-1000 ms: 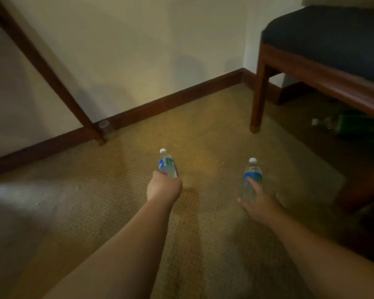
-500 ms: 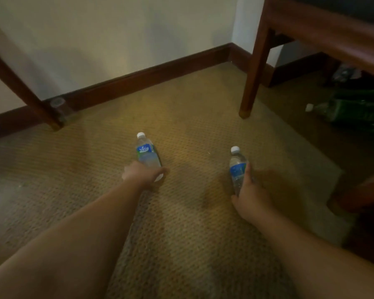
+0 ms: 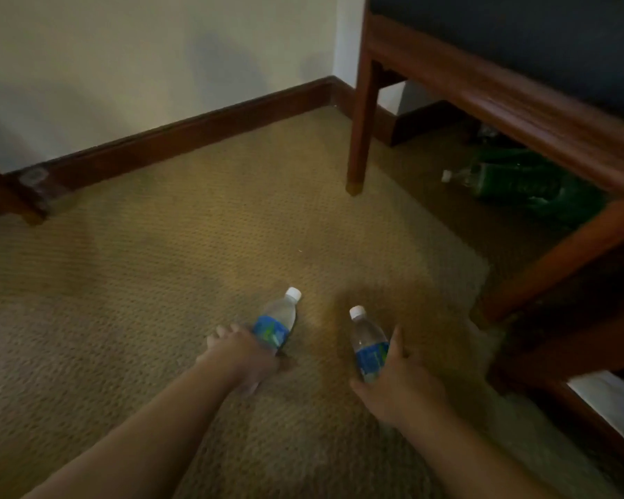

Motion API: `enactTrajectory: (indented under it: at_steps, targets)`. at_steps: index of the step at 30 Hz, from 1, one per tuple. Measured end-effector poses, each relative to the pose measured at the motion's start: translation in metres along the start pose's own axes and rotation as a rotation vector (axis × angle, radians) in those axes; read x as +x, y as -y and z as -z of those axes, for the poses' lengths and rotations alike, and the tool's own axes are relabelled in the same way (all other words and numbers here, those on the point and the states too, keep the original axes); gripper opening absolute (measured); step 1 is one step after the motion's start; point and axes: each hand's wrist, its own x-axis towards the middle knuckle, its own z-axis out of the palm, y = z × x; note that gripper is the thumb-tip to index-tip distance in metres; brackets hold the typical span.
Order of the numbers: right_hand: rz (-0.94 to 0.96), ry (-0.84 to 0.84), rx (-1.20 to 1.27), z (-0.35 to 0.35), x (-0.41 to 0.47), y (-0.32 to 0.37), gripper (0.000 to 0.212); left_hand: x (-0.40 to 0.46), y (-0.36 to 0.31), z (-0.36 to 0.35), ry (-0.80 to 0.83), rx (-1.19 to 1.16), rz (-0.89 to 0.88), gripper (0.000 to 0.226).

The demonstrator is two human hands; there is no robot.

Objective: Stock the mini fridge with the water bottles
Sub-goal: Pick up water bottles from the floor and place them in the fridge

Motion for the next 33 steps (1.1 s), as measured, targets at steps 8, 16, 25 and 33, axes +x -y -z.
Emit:
enactTrajectory:
  at_steps: [8,16,25,33]
  targets:
    - [0.074,0.012,0.315,0.013,0.025,-0.011,0.07,-0.022,-0.059,0.016,-0.108,-0.022,-0.251,0.063]
    - [0.186,-0.169,0.517,0.103,-0.078,-0.09,0.065,-0.099,-0.085,0.058,-0.257,-0.396,-0.748,0.043]
    - [0.209,-0.566,0.622,0.204,-0.197,-0.155,0.064,-0.269,-0.166,0.109,-0.218,-0.522,-1.227,0.053]
    - [0.064,-0.863,0.712,0.24,-0.259,-0.216,0.066,-0.359,-0.223,0.111,-0.216,-0.474,-1.488,0.066]
